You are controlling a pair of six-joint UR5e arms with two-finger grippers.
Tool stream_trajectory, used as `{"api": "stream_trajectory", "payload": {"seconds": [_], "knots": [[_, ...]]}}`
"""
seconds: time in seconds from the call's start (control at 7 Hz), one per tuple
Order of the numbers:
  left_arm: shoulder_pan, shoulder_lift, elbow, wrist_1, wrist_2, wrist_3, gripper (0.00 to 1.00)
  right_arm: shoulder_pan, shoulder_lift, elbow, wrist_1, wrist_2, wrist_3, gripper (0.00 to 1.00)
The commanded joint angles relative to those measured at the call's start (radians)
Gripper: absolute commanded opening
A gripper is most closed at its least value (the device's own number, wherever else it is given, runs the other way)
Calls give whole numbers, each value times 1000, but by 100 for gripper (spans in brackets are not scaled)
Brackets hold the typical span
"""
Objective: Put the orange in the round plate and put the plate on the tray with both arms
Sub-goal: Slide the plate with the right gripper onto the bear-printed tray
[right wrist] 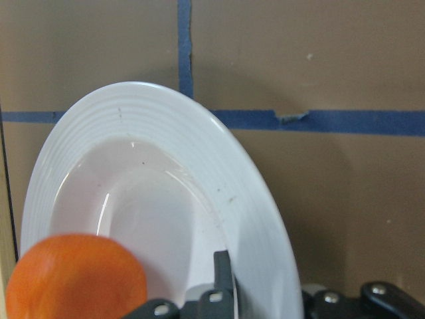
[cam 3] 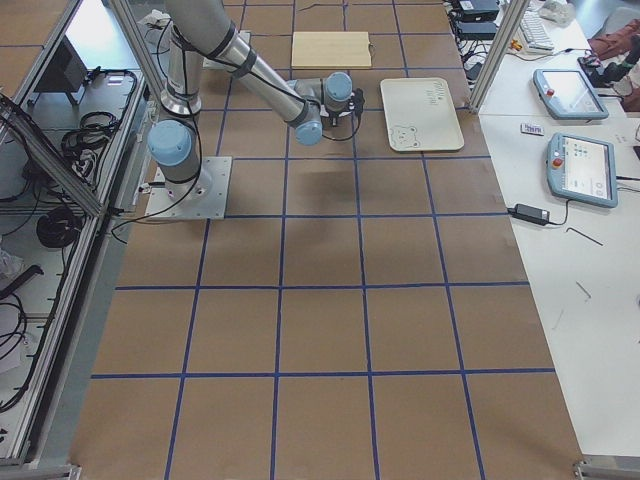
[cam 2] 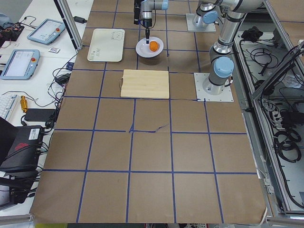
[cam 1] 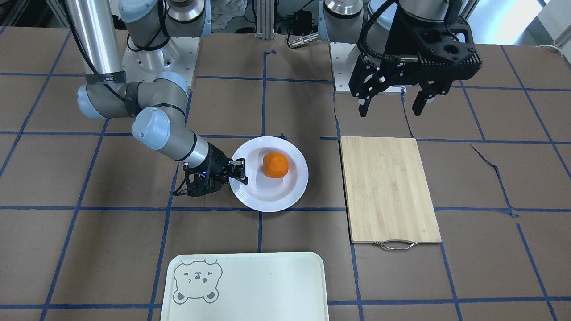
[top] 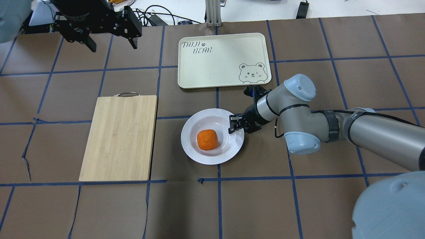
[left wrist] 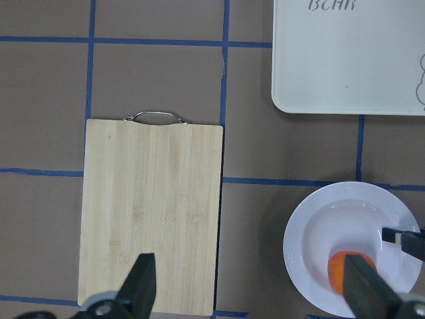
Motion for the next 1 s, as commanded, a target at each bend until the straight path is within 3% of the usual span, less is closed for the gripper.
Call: {"api": "stream_trajectory", "payload": {"seconds": [0.0, 0.29, 0.57, 0.86], "knots": [[2, 3, 0, -2, 0, 1, 100, -4, -1, -43, -9, 2, 2, 0], [2, 3, 0, 0, 0, 0, 100, -13, -7, -108, -20, 5, -1, 0], [2, 3, 0, 0, 0, 0, 100, -14, 9, -251, -17, -1, 11, 0], [-1, 2, 0, 0, 0, 0, 100, -20, 148, -416, -14, 0, 37, 0]]}}
